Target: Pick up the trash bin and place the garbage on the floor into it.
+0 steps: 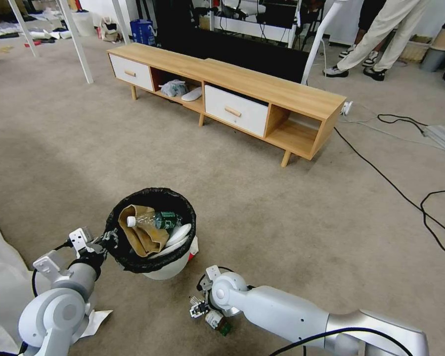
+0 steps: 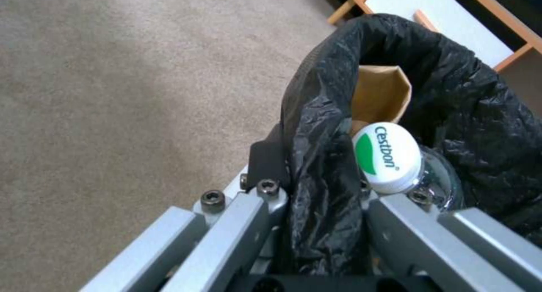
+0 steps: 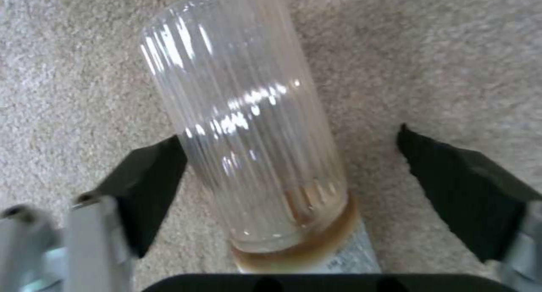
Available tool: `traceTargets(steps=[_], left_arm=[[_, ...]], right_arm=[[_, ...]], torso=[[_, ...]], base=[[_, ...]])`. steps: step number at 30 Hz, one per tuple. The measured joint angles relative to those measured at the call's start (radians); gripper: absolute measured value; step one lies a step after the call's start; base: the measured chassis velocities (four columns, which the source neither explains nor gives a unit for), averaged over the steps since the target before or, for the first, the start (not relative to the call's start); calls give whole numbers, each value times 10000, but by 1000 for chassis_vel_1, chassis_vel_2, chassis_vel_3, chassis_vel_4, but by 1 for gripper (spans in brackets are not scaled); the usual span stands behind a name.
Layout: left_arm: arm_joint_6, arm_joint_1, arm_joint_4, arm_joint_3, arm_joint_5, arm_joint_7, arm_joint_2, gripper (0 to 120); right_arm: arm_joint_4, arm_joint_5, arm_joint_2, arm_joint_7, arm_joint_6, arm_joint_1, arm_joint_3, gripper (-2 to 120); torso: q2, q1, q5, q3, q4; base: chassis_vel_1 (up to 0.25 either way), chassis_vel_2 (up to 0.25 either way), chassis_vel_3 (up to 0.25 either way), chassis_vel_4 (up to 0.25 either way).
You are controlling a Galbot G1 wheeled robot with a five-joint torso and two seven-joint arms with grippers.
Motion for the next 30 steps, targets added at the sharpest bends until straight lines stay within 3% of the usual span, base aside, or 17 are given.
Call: traceTargets(steps=[1, 4, 14, 15, 16, 23, 30], left_arm=[[0, 0, 0, 0, 0, 0, 0, 0], [-11, 15, 0, -6, 13, 12, -14, 0], [-21, 44, -22, -4, 52, 27, -57, 0], [-22, 38, -26, 2, 56, 39, -65, 0], [-29, 29, -28, -2, 66, 38, -69, 0], [-29, 22, -53, 16, 72, 33, -74, 0], [-28, 29, -85, 57, 96, 6, -87, 0]], right_arm=[[0, 0, 0, 0, 0, 0, 0, 93], [39, -36, -2, 15, -6, 27, -40, 77], [195, 19, -13, 183, 10, 47, -212, 54], [277, 121, 42, 192, 12, 25, -283, 48], [301, 158, 57, 230, 8, 30, -302, 44], [442, 301, 119, 404, 7, 28, -444, 30], [791, 576, 98, 702, 1, 105, -489, 28]], torso=[[0, 0, 0, 0, 0], [2, 0, -7, -3, -6], [1, 0, -7, 0, -5], [-2, 1, 18, 3, 4], [-2, 0, -1, 3, 7], [-3, 1, 7, 4, 6], [-2, 0, 5, 3, 5]], base=[[0, 0, 0, 0], [0, 0, 0, 0], [0, 0, 0, 0], [0, 0, 0, 0], [0, 0, 0, 0], [0, 0, 0, 0], [0, 0, 0, 0]])
